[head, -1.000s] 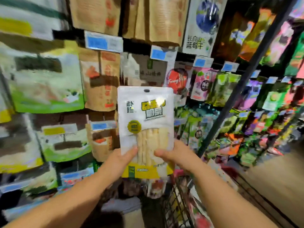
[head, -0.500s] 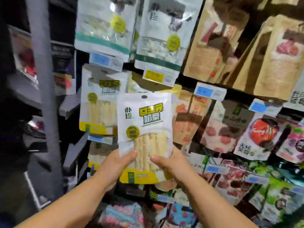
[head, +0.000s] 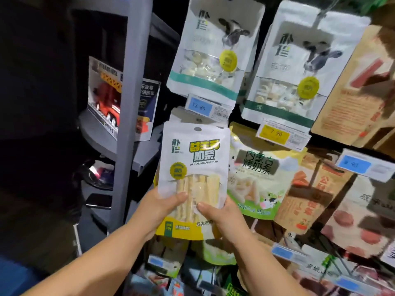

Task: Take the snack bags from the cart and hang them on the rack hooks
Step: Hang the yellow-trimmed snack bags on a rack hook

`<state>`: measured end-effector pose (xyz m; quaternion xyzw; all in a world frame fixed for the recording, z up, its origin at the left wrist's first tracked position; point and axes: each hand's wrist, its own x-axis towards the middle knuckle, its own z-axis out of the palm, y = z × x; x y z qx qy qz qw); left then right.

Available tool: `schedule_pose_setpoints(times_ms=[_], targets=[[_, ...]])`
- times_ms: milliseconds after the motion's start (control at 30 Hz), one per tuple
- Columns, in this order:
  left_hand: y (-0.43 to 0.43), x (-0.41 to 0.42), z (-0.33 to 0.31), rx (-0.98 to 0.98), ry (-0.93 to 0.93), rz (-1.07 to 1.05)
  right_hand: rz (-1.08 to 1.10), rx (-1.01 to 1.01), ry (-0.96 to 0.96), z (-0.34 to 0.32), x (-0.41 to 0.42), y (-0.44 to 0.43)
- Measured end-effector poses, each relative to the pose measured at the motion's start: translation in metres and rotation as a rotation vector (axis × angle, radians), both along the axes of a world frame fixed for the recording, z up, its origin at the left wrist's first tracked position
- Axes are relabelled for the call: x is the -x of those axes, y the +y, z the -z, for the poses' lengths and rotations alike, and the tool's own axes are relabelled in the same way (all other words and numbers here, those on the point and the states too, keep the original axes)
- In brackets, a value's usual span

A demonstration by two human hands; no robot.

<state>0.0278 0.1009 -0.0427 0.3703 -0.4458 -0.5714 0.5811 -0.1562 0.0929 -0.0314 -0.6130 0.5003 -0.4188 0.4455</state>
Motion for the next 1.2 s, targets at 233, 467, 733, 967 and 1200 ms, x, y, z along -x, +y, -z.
schedule_pose_setpoints(times_ms=[233,467,733,967,1200], targets=[[-0.038,-0.018,-0.001,0.015,-0.03,0.044,0.048,0.006,-0.035,0.001,-0.015,-0.032],[-0.067,-0.022,0.009,-0.003,-0.047,0.07,0.058,0.019,-0.051,0.007,-0.017,-0.054],[-0.087,-0.018,0.01,-0.057,-0.102,-0.009,0.094,0.001,-0.043,0.01,-0.02,-0.073],[-0.101,-0.021,0.018,-0.104,-0.369,-0.231,0.179,-0.019,0.047,0.022,-0.028,-0.086],[-0.083,-0.003,0.022,0.085,-0.596,-0.64,0.317,0.057,0.246,0.025,-0.024,-0.072]])
